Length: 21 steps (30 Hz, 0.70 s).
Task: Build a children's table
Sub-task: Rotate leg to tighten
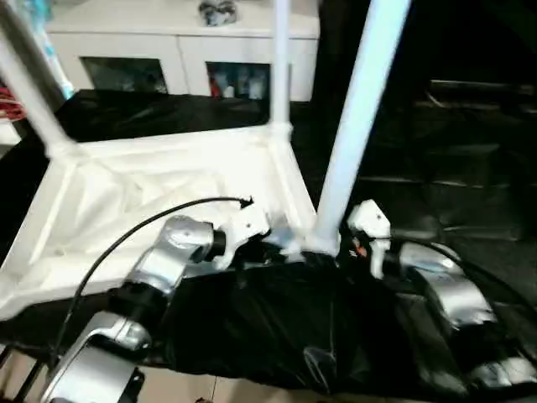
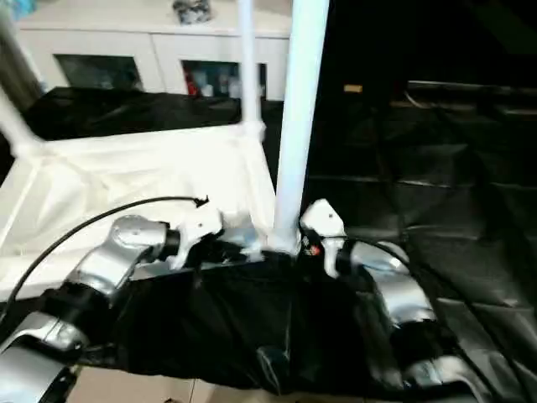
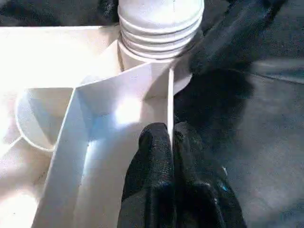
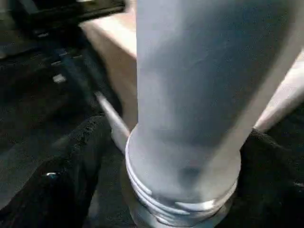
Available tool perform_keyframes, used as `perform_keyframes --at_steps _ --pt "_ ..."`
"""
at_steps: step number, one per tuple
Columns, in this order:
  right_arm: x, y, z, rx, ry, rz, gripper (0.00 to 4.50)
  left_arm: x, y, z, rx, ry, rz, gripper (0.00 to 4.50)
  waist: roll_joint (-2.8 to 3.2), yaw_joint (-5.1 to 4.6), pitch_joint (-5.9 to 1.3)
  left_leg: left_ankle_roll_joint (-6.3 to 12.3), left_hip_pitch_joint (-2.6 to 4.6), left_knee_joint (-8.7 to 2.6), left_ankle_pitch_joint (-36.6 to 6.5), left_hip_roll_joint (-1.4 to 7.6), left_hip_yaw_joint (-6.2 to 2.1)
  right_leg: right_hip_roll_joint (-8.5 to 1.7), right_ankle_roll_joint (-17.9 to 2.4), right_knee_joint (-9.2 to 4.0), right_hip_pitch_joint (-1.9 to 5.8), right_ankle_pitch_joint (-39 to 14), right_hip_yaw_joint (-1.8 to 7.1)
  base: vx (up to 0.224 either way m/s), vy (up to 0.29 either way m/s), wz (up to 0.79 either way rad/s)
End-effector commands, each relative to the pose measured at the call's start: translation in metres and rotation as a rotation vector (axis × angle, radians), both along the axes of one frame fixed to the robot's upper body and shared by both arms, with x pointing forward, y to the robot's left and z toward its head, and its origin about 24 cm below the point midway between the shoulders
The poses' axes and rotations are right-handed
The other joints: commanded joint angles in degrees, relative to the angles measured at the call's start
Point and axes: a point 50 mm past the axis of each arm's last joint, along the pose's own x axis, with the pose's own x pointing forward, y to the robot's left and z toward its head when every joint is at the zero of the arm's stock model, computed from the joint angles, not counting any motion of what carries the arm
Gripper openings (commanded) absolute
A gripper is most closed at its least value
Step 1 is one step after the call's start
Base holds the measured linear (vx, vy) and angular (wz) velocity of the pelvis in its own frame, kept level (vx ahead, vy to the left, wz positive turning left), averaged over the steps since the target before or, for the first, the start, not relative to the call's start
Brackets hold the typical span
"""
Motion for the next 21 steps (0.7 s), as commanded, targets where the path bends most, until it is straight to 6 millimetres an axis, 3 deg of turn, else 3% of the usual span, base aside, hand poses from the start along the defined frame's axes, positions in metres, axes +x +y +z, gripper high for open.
perform_keyframes --at_steps 1,7,17,18,21 --pt "-0.007 0.006 0.001 -0.002 0.023 0.102 4.04 -0.005 -0.006 0.003 -0.086 0.011 -0.056 0.00 -1.52 0.44 -3.20 6.06 0.14 -3.67 -10.83 1.30 -0.40 -2.22 -13.92 -3.74 2.96 -12.59 1.52 0.000 0.000 0.00" --pt "-0.016 -0.001 0.002 -0.036 0.068 0.198 4.04 -0.011 0.002 0.005 -0.069 0.081 -0.155 0.00 -1.24 1.37 -3.17 4.83 0.37 -3.73 -11.41 1.43 -0.29 -2.24 -13.78 -3.69 2.77 -13.09 1.60 0.000 0.000 0.00" --pt "-0.020 0.004 0.004 -0.021 0.093 0.251 3.23 -0.015 0.002 0.005 -0.067 0.113 -0.205 0.00 -1.41 1.76 -3.16 4.31 0.30 -3.74 -10.85 1.38 -0.34 -2.31 -13.59 -3.62 2.80 -13.23 1.61 0.000 0.000 0.00" --pt "-0.020 0.005 0.004 -0.016 0.097 0.252 3.23 -0.016 0.003 0.005 -0.067 0.114 -0.205 0.00 -1.08 1.86 -3.16 4.17 0.31 -3.75 -10.88 1.38 -0.39 -2.36 -13.57 -3.61 2.81 -13.28 1.62 0.000 0.000 0.00" --pt "-0.020 0.006 0.002 -0.005 0.109 0.251 2.88 -0.016 0.002 0.004 -0.070 0.117 -0.204 0.00 -0.97 1.84 -3.18 3.91 0.31 -3.76 -11.01 1.35 -0.38 -2.29 -13.60 -3.66 2.84 -12.89 1.60 0.000 0.000 0.00"
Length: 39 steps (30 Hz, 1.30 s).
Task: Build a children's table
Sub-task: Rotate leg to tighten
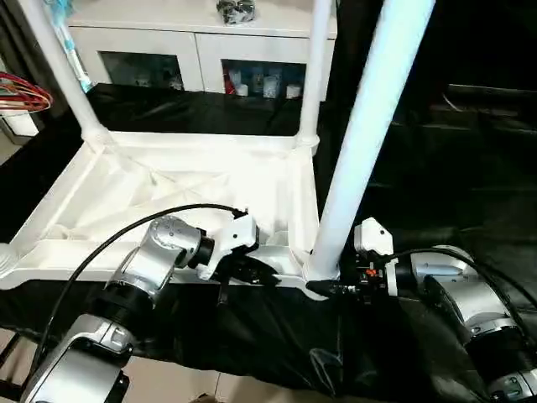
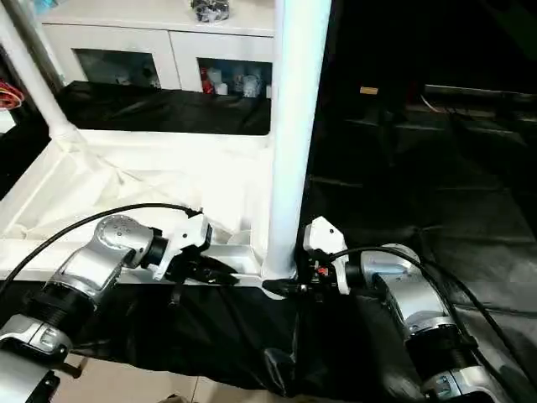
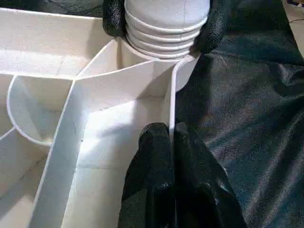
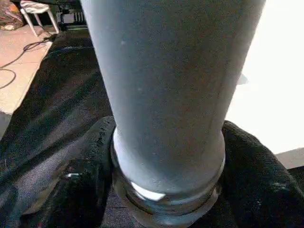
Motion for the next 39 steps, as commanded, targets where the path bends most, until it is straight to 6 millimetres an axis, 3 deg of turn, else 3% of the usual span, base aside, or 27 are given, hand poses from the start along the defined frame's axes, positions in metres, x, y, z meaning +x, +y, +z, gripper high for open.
perform_keyframes --at_steps 1,2,7,8,9,10,11,14,16,17,18,19,20,22,28,30,34,35,39 --pt "-0.003 0.008 -0.001 0.021 0.020 0.038 2.83 -0.004 -0.010 0.003 -0.075 0.016 -0.037 0.00 -0.98 0.04 -3.27 3.79 0.38 -3.85 -11.17 1.32 -0.41 -2.26 -13.58 -3.69 2.91 -12.90 1.57 0.000 0.000 0.00" --pt "-0.002 0.010 -0.003 0.037 0.020 0.006 2.80 -0.001 -0.012 0.001 -0.069 0.002 -0.003 0.00 -0.70 0.08 -3.31 3.74 0.41 -3.83 -11.10 1.32 -0.43 -2.26 -13.72 -3.65 2.88 -12.35 1.58 0.000 0.000 0.00" --pt "0.008 0.014 -0.009 0.049 -0.007 -0.165 2.76 0.006 -0.021 -0.002 -0.058 -0.030 0.111 0.00 -0.91 -0.35 -3.12 2.58 0.48 -4.04 -12.81 1.22 -0.51 -2.33 -13.17 -4.04 2.72 -15.14 1.59 0.000 0.000 0.00" --pt "0.016 0.016 -0.013 0.047 -0.035 -0.273 2.75 0.012 -0.027 -0.003 -0.052 -0.056 0.180 0.00 -1.17 -0.67 -3.09 2.08 0.36 -4.11 -13.52 1.14 -0.62 -2.39 -12.63 -4.18 2.88 -16.73 1.56 0.000 0.000 0.00" --pt "0.028 0.019 -0.018 0.033 -0.059 -0.431 2.75 0.019 -0.037 -0.002 -0.054 -0.089 0.274 0.00 -1.00 -1.21 -2.93 1.06 0.41 -4.20 -13.99 1.06 -0.63 -2.32 -12.22 -4.33 2.44 -18.58 1.55 0.000 0.000 0.00" --pt "0.028 0.019 -0.018 0.033 -0.059 -0.431 2.75 0.019 -0.037 -0.002 -0.054 -0.089 0.274 0.00 -1.00 -1.21 -2.93 1.06 0.41 -4.20 -13.99 1.06 -0.63 -2.32 -12.22 -4.33 2.44 -18.58 1.55 0.000 0.000 0.00" --pt "0.031 0.020 -0.020 0.027 -0.061 -0.479 2.74 0.021 -0.041 -0.002 -0.056 -0.097 0.303 0.00 -1.15 -1.81 -3.15 0.30 0.37 -4.19 -14.23 0.71 -0.92 -2.41 -10.99 -4.51 2.93 -21.30 1.38 0.000 0.000 0.00" --pt "0.040 0.032 -0.023 0.036 -0.062 -0.597 2.74 0.028 -0.056 0.001 -0.075 -0.120 0.399 0.00 -1.20 -2.13 -3.02 1.50 0.50 -3.95 -14.87 0.67 -0.64 -2.22 -10.77 -4.92 2.43 -21.24 1.57 0.000 0.000 0.00" --pt "0.042 0.038 -0.023 0.043 -0.060 -0.625 2.74 0.030 -0.061 0.002 -0.079 -0.128 0.428 0.00 -1.15 -2.00 -3.15 1.77 0.39 -3.99 -14.13 0.64 -0.74 -2.30 -10.47 -4.94 2.65 -21.22 1.52 0.000 0.000 0.00" --pt "0.044 0.051 -0.022 0.061 -0.060 -0.644 2.74 0.030 -0.069 0.002 -0.082 -0.138 0.440 0.00 -1.13 -2.03 -3.17 2.08 0.36 -4.00 -13.33 0.69 -0.69 -2.15 -10.70 -4.84 2.57 -19.60 1.50 0.000 0.000 0.00" --pt "0.044 0.053 -0.022 0.064 -0.059 -0.645 2.74 0.030 -0.069 0.002 -0.082 -0.140 0.441 0.00 -0.94 -2.02 -3.18 2.11 0.25 -4.03 -13.16 0.70 -0.72 -2.15 -10.83 -4.77 2.64 -18.78 1.48 0.000 0.000 0.00" --pt "0.043 0.068 -0.018 0.111 -0.078 -0.611 2.74 0.029 -0.075 0.002 -0.085 -0.143 0.425 0.00 -0.87 -2.02 -3.21 2.16 0.17 -4.04 -13.09 0.65 -0.74 -2.16 -10.88 -4.73 2.70 -18.42 1.46 0.000 0.000 0.00" --pt "0.042 0.070 -0.017 0.122 -0.080 -0.605 3.30 0.029 -0.075 0.002 -0.084 -0.147 0.423 0.00 -0.94 -2.03 -3.21 2.26 0.16 -4.11 -13.34 0.68 -0.77 -2.19 -10.92 -4.73 2.72 -18.32 1.40 0.000 0.000 0.00" --pt "0.042 0.071 -0.015 0.142 -0.081 -0.598 3.43 0.028 -0.075 0.002 -0.086 -0.152 0.409 0.00 -0.81 -1.99 -3.18 2.44 0.30 -4.12 -13.88 0.75 -0.75 -2.19 -11.11 -4.80 2.62 -18.31 1.43 0.000 0.000 0.00" --pt "0.036 0.052 -0.010 0.145 -0.086 -0.501 4.01 0.020 -0.064 0.002 -0.104 -0.153 0.303 0.00 -0.97 -1.90 -3.27 3.55 0.19 -4.04 -13.81 0.83 -0.71 -2.24 -11.81 -4.57 2.88 -16.22 1.50 0.000 0.000 0.00" --pt "0.032 0.042 -0.007 0.121 -0.100 -0.436 4.31 0.018 -0.057 0.002 -0.106 -0.136 0.274 0.00 -1.17 -1.75 -3.43 4.68 0.01 -3.79 -11.56 0.87 -0.57 -2.19 -12.73 -4.15 3.08 -12.70 1.51 0.000 0.000 0.00" --pt "0.025 0.026 -0.004 0.088 -0.103 -0.345 4.31 0.014 -0.048 0.004 -0.121 -0.128 0.197 0.00 -1.19 -1.35 -3.41 5.91 0.12 -3.65 -10.63 0.98 -0.46 -2.23 -13.17 -4.06 3.02 -12.02 1.54 0.000 0.000 0.00" --pt "0.020 0.018 -0.003 0.071 -0.102 -0.287 4.31 0.010 -0.042 0.005 -0.126 -0.109 0.151 0.00 -1.38 -1.12 -3.35 5.81 0.13 -3.75 -10.48 1.06 -0.51 -2.30 -13.31 -4.02 3.08 -12.55 1.48 0.000 0.000 0.00" --pt "0.011 0.009 -0.001 0.064 -0.068 -0.173 4.31 0.005 -0.035 0.006 -0.132 -0.075 0.077 0.00 -1.06 -0.42 -3.17 5.29 0.40 -3.91 -11.90 1.38 -0.37 -2.27 -13.27 -4.10 2.66 -14.18 1.58 0.000 0.000 0.00"
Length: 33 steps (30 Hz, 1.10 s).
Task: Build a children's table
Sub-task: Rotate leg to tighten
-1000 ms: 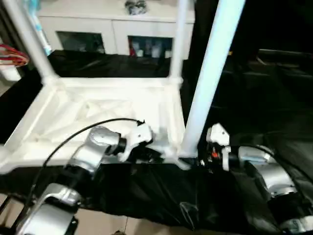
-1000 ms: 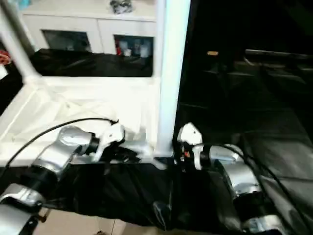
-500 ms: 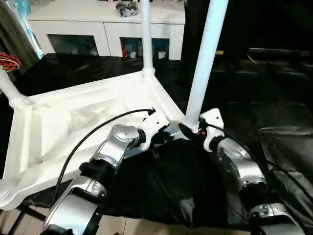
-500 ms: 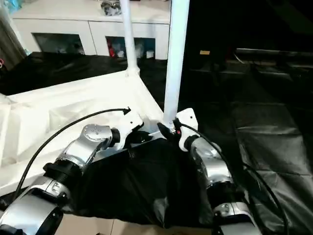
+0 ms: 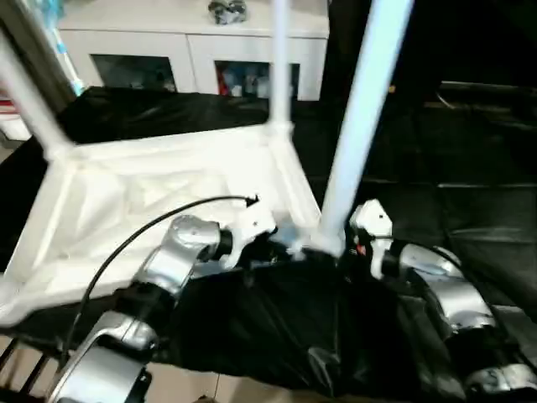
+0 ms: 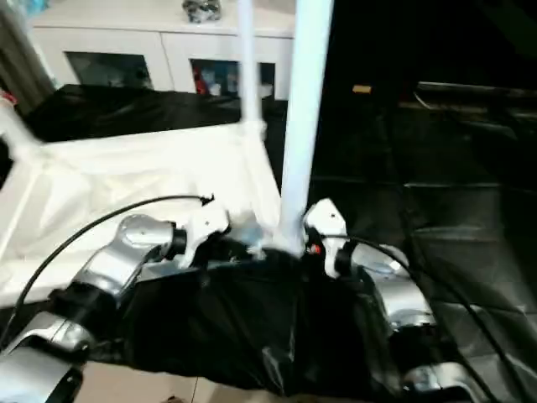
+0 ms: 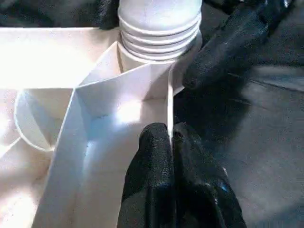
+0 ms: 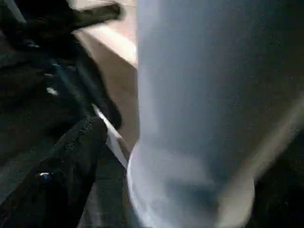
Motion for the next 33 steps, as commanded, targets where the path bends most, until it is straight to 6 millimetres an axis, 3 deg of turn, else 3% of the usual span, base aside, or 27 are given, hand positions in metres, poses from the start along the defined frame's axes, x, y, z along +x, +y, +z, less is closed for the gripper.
perform_keyframes --at_steps 1,7,8,13,20,21,25,27,30,31,32,33 --pt "-0.005 0.004 0.003 0.007 0.010 0.088 4.31 -0.006 -0.011 0.007 -0.108 0.002 -0.079 0.00 -1.25 0.01 -3.08 5.30 0.44 -3.85 -11.92 1.40 -0.38 -2.25 -13.26 -4.04 2.73 -14.23 1.58 0.000 0.000 0.00" --pt "-0.017 -0.002 0.003 -0.035 0.066 0.236 4.31 -0.011 -0.004 0.008 -0.085 0.047 -0.163 0.00 -1.48 0.60 -3.06 4.82 0.33 -3.83 -11.95 1.45 -0.35 -2.29 -12.93 -3.89 2.81 -14.57 1.63 0.000 0.000 0.00" --pt "-0.018 -0.003 0.004 -0.031 0.083 0.259 4.05 -0.012 -0.002 0.008 -0.080 0.059 -0.187 0.00 -1.63 0.87 -3.08 4.82 0.40 -3.78 -11.51 1.43 -0.33 -2.35 -12.84 -3.88 2.77 -14.62 1.65 0.000 0.000 0.00" --pt "-0.019 -0.003 0.005 -0.025 0.101 0.278 3.74 -0.014 0.001 0.009 -0.073 0.082 -0.224 0.00 -1.76 1.37 -3.08 4.47 0.44 -3.81 -10.62 1.50 -0.33 -2.34 -12.62 -3.72 2.67 -14.76 1.64 0.000 0.000 0.00" --pt "-0.024 -0.001 0.001 -0.023 0.138 0.327 3.12 -0.017 0.003 0.007 -0.068 0.114 -0.247 0.00 -1.51 1.46 -3.15 4.19 0.41 -3.75 -10.52 1.44 -0.36 -2.34 -13.24 -3.57 2.77 -13.08 1.61 0.000 0.000 0.00" --pt "-0.024 0.000 0.001 -0.022 0.143 0.329 3.05 -0.017 0.003 0.007 -0.066 0.116 -0.247 0.00 -1.25 1.49 -3.13 4.15 0.42 -3.77 -10.58 1.43 -0.38 -2.34 -13.28 -3.58 2.78 -13.11 1.62 0.000 0.000 0.00" --pt "-0.030 0.004 -0.003 -0.006 0.166 0.331 2.84 -0.015 0.001 0.006 -0.062 0.089 -0.213 0.00 -1.33 1.55 -3.11 3.83 0.53 -3.82 -11.23 1.49 -0.38 -2.32 -13.14 -3.70 2.78 -13.52 1.62 0.000 0.000 0.00" --pt "-0.030 0.006 -0.005 0.003 0.150 0.304 2.76 -0.010 -0.001 0.006 -0.067 0.061 -0.161 0.00 -1.35 1.52 -3.08 3.58 0.60 -3.86 -11.68 1.50 -0.37 -2.34 -12.85 -3.85 2.68 -14.31 1.68 0.000 0.000 0.00" --pt "-0.014 0.014 -0.011 0.007 0.070 0.085 2.72 0.005 -0.012 0.006 -0.074 -0.005 0.040 0.00 -1.53 1.13 -2.78 2.17 0.84 -3.95 -13.73 1.24 -0.32 -2.40 -11.69 -4.53 2.20 -18.83 1.76 0.000 0.000 0.00" --pt "-0.010 0.015 -0.012 0.007 0.065 0.031 2.72 0.007 -0.014 0.006 -0.075 -0.009 0.065 0.00 -1.54 0.96 -2.81 1.74 0.79 -4.02 -14.05 1.13 -0.48 -2.52 -11.21 -4.60 2.34 -20.36 1.69 0.000 0.000 0.00" --pt "-0.007 0.016 -0.014 0.005 0.064 -0.015 2.70 0.008 -0.015 0.006 -0.076 -0.011 0.087 0.00 -1.83 0.49 -2.79 1.07 0.29 -4.35 -13.86 1.05 -0.86 -2.58 -9.61 -4.65 2.79 -23.10 1.55 0.000 0.000 0.00" --pt "-0.004 0.016 -0.014 0.006 0.061 -0.047 2.70 0.009 -0.017 0.006 -0.078 -0.012 0.100 0.00 -1.83 0.32 -2.76 1.02 0.33 -4.37 -14.09 1.01 -0.86 -2.51 -9.22 -4.77 2.70 -23.66 1.52 0.000 0.000 0.00"
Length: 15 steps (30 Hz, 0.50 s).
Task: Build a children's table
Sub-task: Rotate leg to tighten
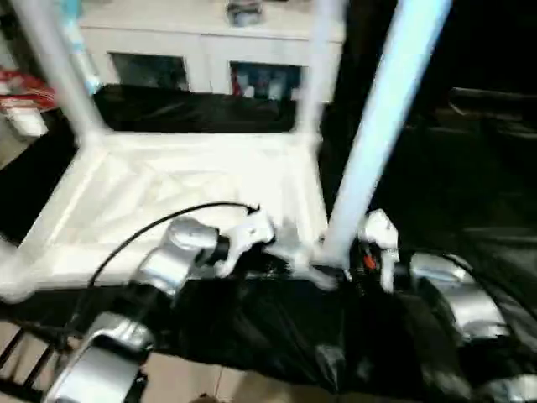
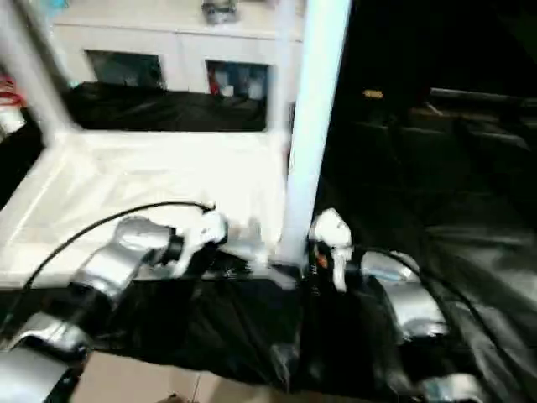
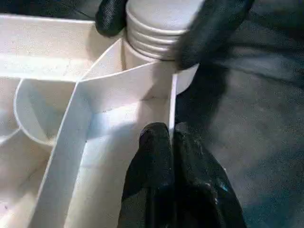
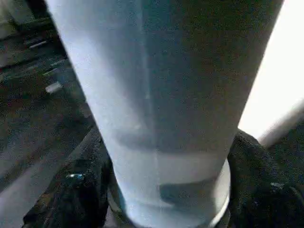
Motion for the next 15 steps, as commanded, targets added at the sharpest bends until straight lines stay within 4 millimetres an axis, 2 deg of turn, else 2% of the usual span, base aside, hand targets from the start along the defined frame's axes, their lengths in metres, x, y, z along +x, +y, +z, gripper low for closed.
perform_keyframes --at_steps 1,2,3,4,5,6,7,9,10,12,13,15 --pt "0.008 0.021 -0.010 -0.017 0.001 -0.090 2.70 0.011 -0.020 0.010 -0.096 -0.045 0.135 0.00 -1.48 -0.28 -2.83 1.13 0.50 -4.44 -15.17 1.08 -0.80 -2.42 -9.23 -5.03 2.05 -24.51 1.36 0.000 0.000 0.00" --pt "0.014 0.023 -0.012 -0.013 0.007 -0.171 2.69 0.013 -0.025 0.010 -0.101 -0.051 0.172 0.00 -1.30 -0.74 -2.80 0.90 0.57 -4.45 -15.80 0.90 -0.85 -2.40 -9.12 -5.26 1.93 -25.66 1.35 0.000 0.000 0.00" --pt "0.014 0.023 -0.012 -0.013 0.007 -0.171 2.69 0.013 -0.025 0.010 -0.101 -0.051 0.172 0.00 -1.40 -1.08 -2.88 0.75 0.25 -4.50 -15.51 0.79 -1.04 -2.45 -8.71 -5.26 2.28 -26.37 1.19 0.000 0.000 0.00" --pt "0.017 0.025 -0.013 -0.010 0.009 -0.218 2.69 0.015 -0.028 0.010 -0.100 -0.058 0.200 0.00 -1.40 -1.08 -2.88 0.75 0.25 -4.50 -15.51 0.79 -1.04 -2.45 -8.71 -5.26 2.28 -26.37 1.19 0.000 0.000 0.00" --pt "0.024 0.030 -0.014 -0.003 0.020 -0.326 2.69 0.018 -0.034 0.010 -0.098 -0.070 0.253 0.00 -0.99 -1.23 -2.90 0.79 0.34 -4.46 -14.88 0.87 -0.95 -2.31 -8.79 -5.28 1.97 -24.88 1.31 0.000 0.000 0.00" --pt "0.028 0.035 -0.015 0.002 0.026 -0.383 2.69 0.020 -0.038 0.010 -0.096 -0.075 0.278 0.00 -1.07 -1.40 -2.93 0.79 0.41 -4.46 -15.13 0.84 -0.88 -2.19 -9.00 -5.30 1.90 -24.44 1.29 0.000 0.000 0.00" --pt "0.028 0.035 -0.015 0.002 0.026 -0.383 2.69 0.020 -0.038 0.010 -0.096 -0.075 0.278 0.00 -1.09 -1.49 -3.12 0.77 0.26 -4.40 -14.21 0.73 -0.93 -2.20 -9.40 -5.07 2.19 -22.70 1.27 0.000 0.000 0.00" --pt "0.032 0.049 -0.012 0.017 0.004 -0.407 2.69 0.021 -0.046 0.011 -0.099 -0.101 0.295 0.00 -0.52 -1.57 -3.18 0.98 0.22 -4.37 -13.65 0.72 -0.91 -2.13 -10.19 -4.91 2.23 -19.84 1.27 0.000 0.000 0.00" --pt "0.032 0.050 -0.011 0.025 -0.004 -0.398 2.69 0.021 -0.047 0.012 -0.099 -0.104 0.287 0.00 -0.78 -1.52 -3.31 1.57 0.16 -4.23 -13.23 0.74 -0.80 -2.08 -10.76 -4.74 2.39 -17.58 1.30 0.000 0.000 0.00" --pt "0.032 0.053 -0.005 0.049 -0.034 -0.368 2.69 0.017 -0.050 0.011 -0.094 -0.110 0.228 0.00 -0.52 -1.46 -3.44 2.68 0.07 -4.12 -12.27 0.78 -0.72 -2.13 -11.71 -4.46 2.61 -14.71 1.27 0.000 0.000 0.00" --pt "0.032 0.053 -0.005 0.051 -0.037 -0.365 3.25 0.016 -0.050 0.011 -0.094 -0.111 0.221 0.00 -0.60 -1.44 -3.49 2.92 0.05 -4.07 -11.91 0.76 -0.71 -2.12 -11.88 -4.39 2.67 -14.03 1.25 0.000 0.000 0.00" --pt "0.031 0.048 -0.003 0.056 -0.047 -0.341 3.39 0.013 -0.048 0.011 -0.099 -0.109 0.168 0.00 -0.49 -1.46 -3.49 3.49 0.00 -4.04 -11.21 0.80 -0.69 -2.10 -12.57 -4.23 2.73 -12.50 1.23 0.000 0.000 0.00"
